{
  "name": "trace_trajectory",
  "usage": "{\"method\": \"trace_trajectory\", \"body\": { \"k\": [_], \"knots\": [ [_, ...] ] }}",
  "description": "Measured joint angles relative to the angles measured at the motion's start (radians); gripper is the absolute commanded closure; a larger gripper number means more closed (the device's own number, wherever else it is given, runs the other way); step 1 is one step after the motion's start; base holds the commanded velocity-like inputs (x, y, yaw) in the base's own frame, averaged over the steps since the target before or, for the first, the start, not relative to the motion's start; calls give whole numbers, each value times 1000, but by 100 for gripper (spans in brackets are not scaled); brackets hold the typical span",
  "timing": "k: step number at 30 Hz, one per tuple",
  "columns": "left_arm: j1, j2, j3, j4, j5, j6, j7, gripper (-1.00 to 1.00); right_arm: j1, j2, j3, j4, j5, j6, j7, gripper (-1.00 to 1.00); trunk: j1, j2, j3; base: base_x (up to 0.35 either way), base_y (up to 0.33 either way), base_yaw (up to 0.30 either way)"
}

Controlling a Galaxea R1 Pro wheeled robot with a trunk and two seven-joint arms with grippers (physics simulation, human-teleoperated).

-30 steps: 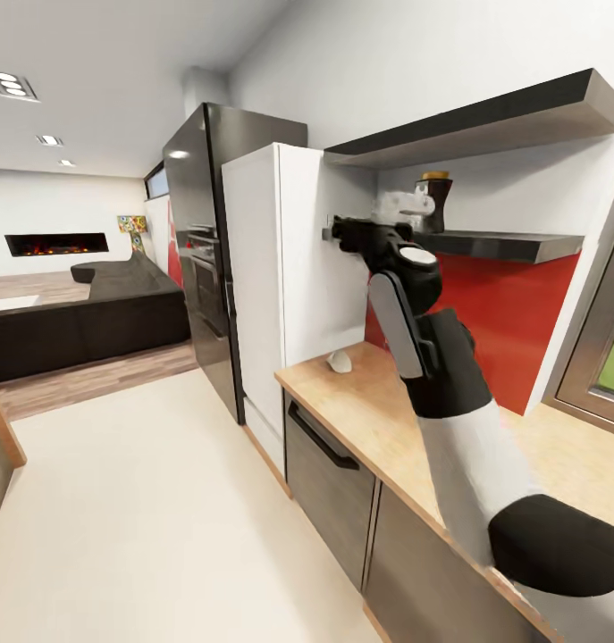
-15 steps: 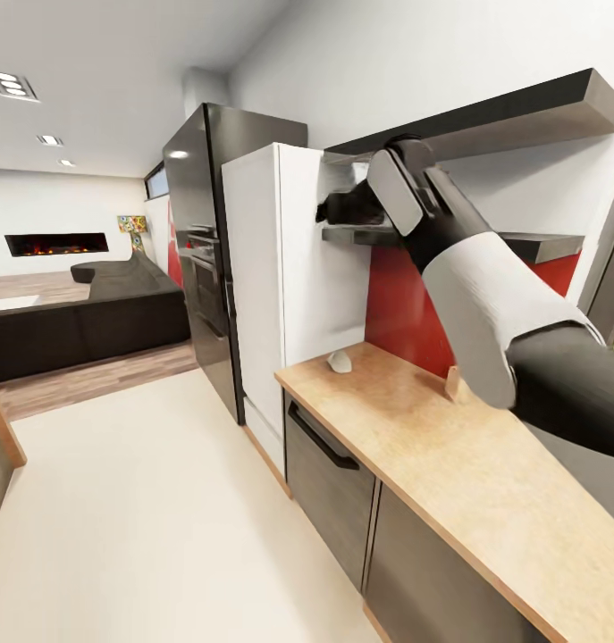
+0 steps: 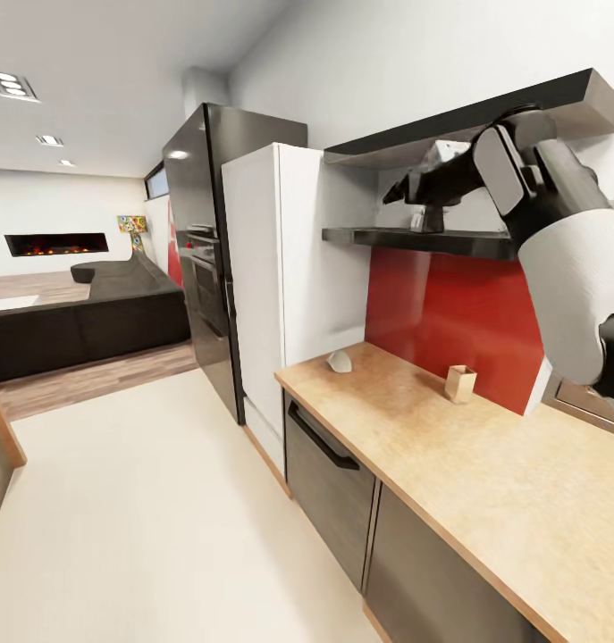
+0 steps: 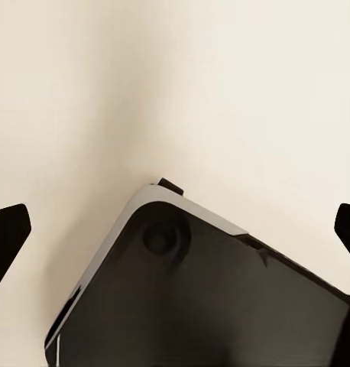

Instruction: Set up a coffee station on the kitchen countertop: keep the coffee maker on the countertop, move the bottle of coffee from the kitchen shelf to the counter next to the coffee maker, place a paper coffee filter on top of the coffee maker, put the saucer next to the coffee maker with the coffee cup on the saucer, and place the electric kettle next to the coffee maker.

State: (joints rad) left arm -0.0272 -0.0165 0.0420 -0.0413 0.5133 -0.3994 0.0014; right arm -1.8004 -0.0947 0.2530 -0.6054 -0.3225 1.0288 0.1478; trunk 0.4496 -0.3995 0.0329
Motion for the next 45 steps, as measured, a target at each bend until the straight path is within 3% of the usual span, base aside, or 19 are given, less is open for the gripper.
{"method": "trace_trajectory", "body": {
  "k": [5,13,18,22,30,45],
  "knots": [
    [0,0,0,0,0,0,0,-100,0,-19,0,-61,-7,-15,-17,-100,0,0,0,0,0,0],
    [0,0,0,-1,0,0,0,-100,1,-22,3,-56,6,-50,-39,-100,0,0,0,0,0,0],
    [0,1,0,0,0,-1,0,-100,1,-22,2,24,117,-150,-34,-100,0,0,0,0,0,0],
    [0,1,0,-1,0,-1,0,-100,0,-22,2,39,151,-177,-48,-100,0,0,0,0,0,0],
    [0,1,0,0,0,-1,0,-100,1,-24,2,49,173,-210,-69,-100,0,0,0,0,0,0],
    [0,2,-1,0,0,-3,0,-100,0,-24,-12,184,174,-282,-71,-100,-1,0,0,130,0,0]
  ]
}}
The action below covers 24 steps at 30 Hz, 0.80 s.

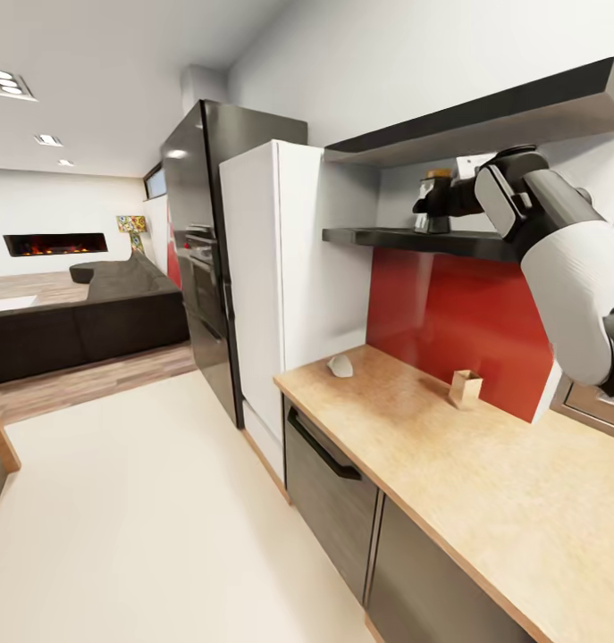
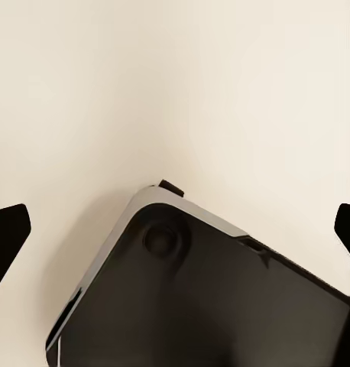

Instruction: Set up a coffee station on the kitchen countertop: keep the coffee maker on the countertop, move the bottle of coffee from the kitchen shelf to the counter next to the coffee maker, place a paper coffee filter on top of the coffee maker, put the saucer next to the coffee maker with the coffee cup on the saucer, and place the electric kettle next to the coffee maker.

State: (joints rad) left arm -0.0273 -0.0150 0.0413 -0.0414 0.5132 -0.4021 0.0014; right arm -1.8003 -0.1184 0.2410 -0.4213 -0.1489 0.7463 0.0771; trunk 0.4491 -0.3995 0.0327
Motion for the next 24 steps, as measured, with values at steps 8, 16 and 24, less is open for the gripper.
{"method": "trace_trajectory", "body": {
  "k": [8,16,24],
  "knots": [
    [0,0,0,0,0,0,0,-100,0,-18,-31,4,-1,4,-5,-100,1,0,0,127,0,0],
    [0,0,-1,0,0,-1,0,-100,0,-18,-40,3,-4,21,-41,-100,1,0,0,7,0,0],
    [0,0,-1,0,0,-1,0,-100,-65,-18,-62,-4,-10,74,-66,-100,1,0,0,0,0,0]
  ]
}}
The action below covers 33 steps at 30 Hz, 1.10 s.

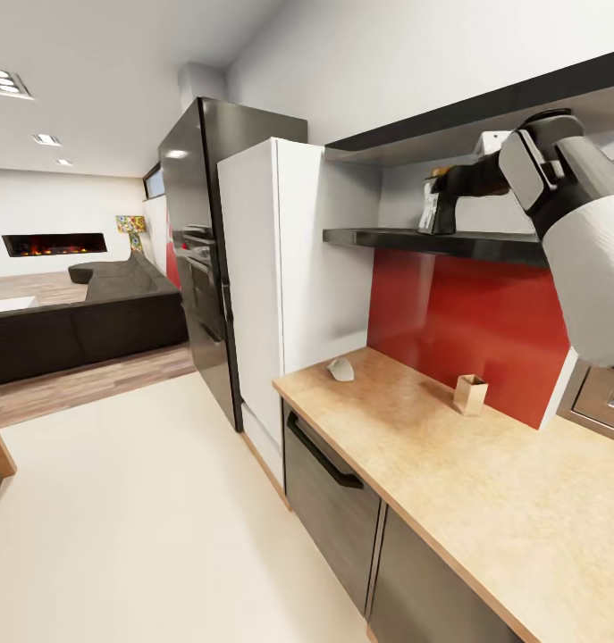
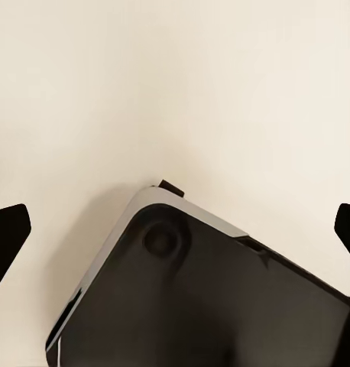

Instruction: Set up a coffee station on the kitchen countertop: keep the coffee maker on the countertop, move the bottle of coffee from the kitchen shelf to the counter next to the coffee maker, place a paper coffee filter on top of the coffee maker, put the saucer next to the coffee maker with the coffee cup on the saucer, and place the electric kettle next to the coffee maker.

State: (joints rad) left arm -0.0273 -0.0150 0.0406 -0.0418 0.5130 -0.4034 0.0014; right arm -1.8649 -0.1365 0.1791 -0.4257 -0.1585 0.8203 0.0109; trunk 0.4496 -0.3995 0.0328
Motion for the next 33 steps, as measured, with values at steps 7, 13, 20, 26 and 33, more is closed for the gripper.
{"method": "trace_trajectory", "body": {
  "k": [7,13,20,26,33],
  "knots": [
    [0,0,0,1,0,0,0,-100,-52,5,-4,68,-9,11,-2,-100,0,0,0,0,0,0],
    [0,0,0,1,-1,1,0,-100,-76,5,-4,142,-47,-24,-2,-100,0,0,0,0,0,0],
    [0,0,0,1,-1,1,0,-100,-78,3,-3,172,-56,-81,3,-100,0,0,0,0,0,0],
    [0,0,0,1,0,1,0,-100,-78,4,-1,175,-55,-122,17,-100,0,0,0,0,0,0],
    [0,0,0,1,0,1,0,-100,-78,11,9,177,-44,-185,22,-100,0,0,0,14,0,0]
  ]
}}
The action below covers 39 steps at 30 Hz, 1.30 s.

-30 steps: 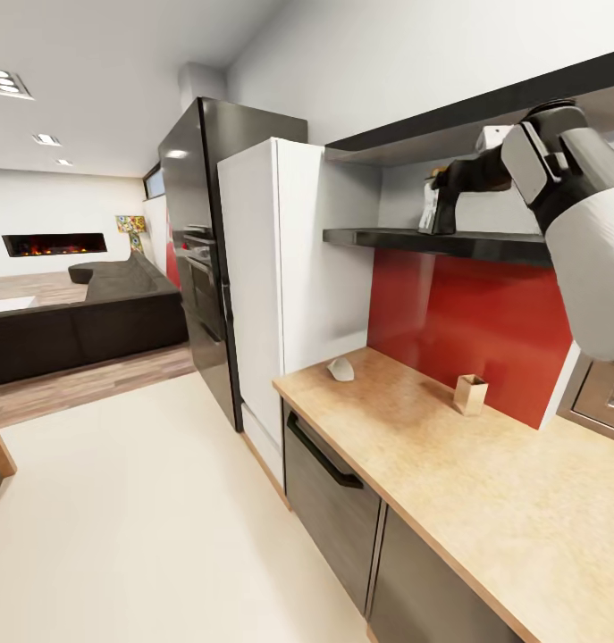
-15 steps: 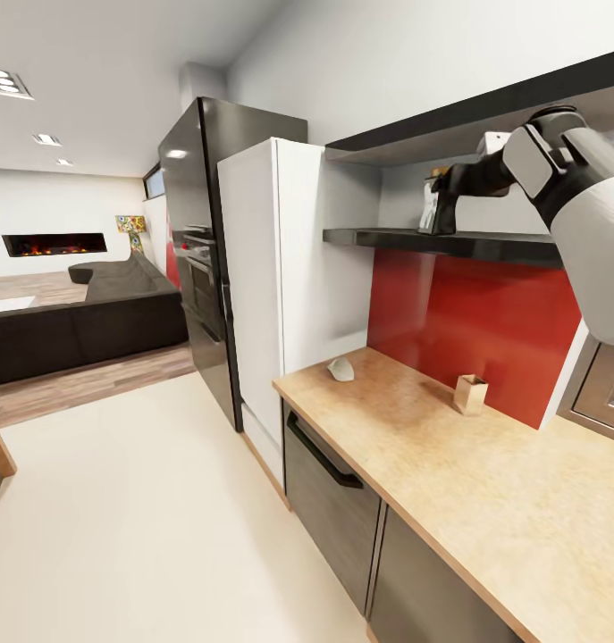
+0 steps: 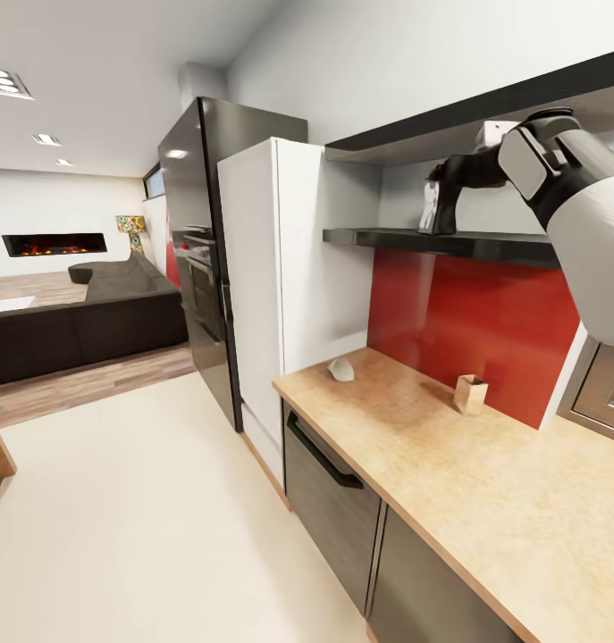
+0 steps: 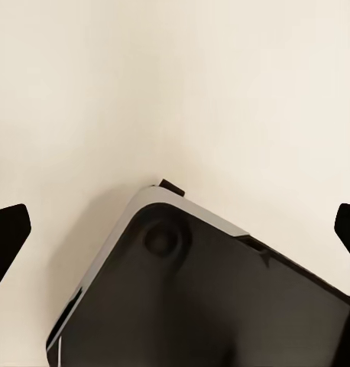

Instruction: Set up a coffee station on the kitchen countertop: keep the coffee maker on the countertop, move the bottle of coffee from the kitchen shelf to the counter next to the coffee maker, place a paper coffee filter on top of the coffee maker, put the saucer next to the coffee maker with the coffee cup on the saucer, and place the electric kettle next to the coffee maker.

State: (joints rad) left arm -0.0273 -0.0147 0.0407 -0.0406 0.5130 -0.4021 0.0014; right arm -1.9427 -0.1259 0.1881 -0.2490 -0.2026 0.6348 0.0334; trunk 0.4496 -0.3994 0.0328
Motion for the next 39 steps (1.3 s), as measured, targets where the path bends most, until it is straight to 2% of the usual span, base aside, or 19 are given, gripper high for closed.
{"method": "trace_trajectory", "body": {
  "k": [8,17,26,39],
  "knots": [
    [0,4,1,0,2,0,0,-100,0,-1,1,8,2,-14,1,-100,0,0,0,116,0,0],
    [0,4,1,0,1,0,0,-100,1,-12,1,71,2,-46,4,-100,0,0,0,10,0,0],
    [0,4,1,0,2,0,0,-100,1,-14,1,77,2,-50,6,-100,0,0,0,1,0,0],
    [0,4,0,0,0,0,0,-100,-1,-15,1,77,2,-50,7,-100,0,0,0,126,6,0]
  ]
}}
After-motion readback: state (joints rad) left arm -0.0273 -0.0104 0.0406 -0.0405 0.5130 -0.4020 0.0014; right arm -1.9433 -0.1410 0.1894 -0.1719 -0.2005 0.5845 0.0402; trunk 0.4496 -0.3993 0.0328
